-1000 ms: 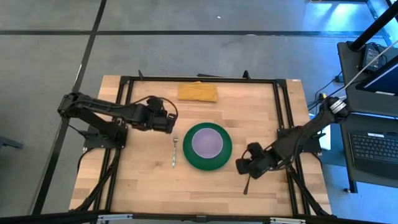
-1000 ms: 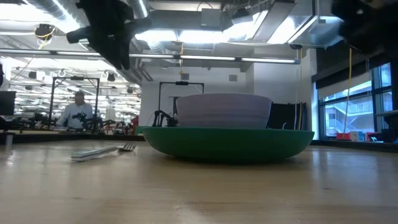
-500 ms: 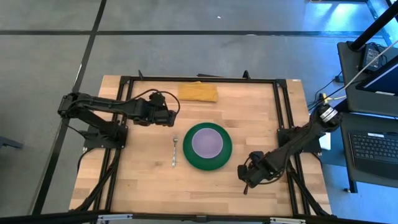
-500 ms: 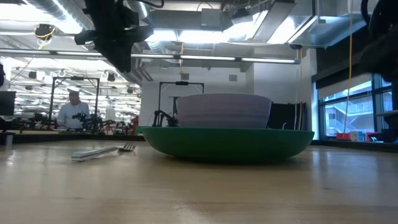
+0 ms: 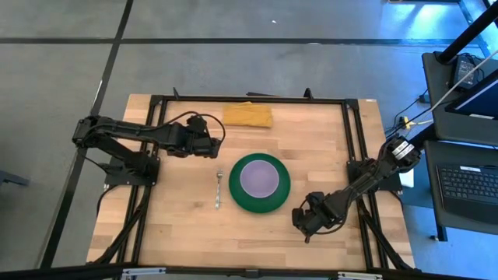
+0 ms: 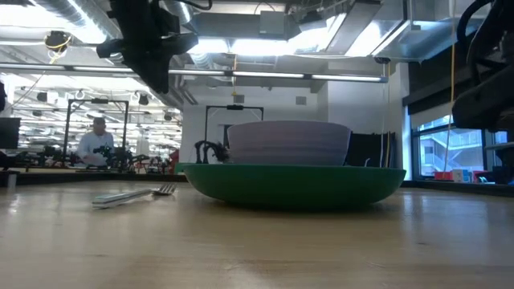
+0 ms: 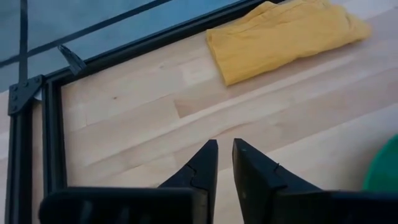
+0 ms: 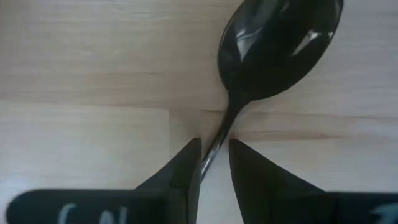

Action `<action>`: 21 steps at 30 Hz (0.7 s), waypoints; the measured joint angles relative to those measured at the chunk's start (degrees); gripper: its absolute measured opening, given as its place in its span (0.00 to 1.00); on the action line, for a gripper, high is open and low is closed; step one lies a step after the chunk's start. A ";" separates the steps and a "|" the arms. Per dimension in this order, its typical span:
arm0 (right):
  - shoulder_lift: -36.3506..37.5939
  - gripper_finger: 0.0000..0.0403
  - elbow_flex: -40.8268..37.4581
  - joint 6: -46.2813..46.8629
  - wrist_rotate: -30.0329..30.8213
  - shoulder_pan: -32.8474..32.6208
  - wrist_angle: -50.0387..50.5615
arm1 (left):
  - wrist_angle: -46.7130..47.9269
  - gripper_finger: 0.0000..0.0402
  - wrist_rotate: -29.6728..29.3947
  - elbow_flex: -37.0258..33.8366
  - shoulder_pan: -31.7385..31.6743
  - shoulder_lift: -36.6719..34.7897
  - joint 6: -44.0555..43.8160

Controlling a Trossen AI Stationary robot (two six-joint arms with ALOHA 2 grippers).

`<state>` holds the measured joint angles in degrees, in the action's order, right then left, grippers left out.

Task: Set table place
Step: Put the spoon into the white bowl

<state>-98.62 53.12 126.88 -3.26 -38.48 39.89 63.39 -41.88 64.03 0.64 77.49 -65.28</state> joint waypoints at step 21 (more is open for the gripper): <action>-1.25 0.03 0.05 -8.63 2.08 -0.02 -0.74 | -2.06 0.15 0.98 0.00 0.00 0.00 -0.59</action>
<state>-99.88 53.17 118.24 -1.19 -38.50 39.16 61.32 -40.91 64.03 0.65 77.49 -65.86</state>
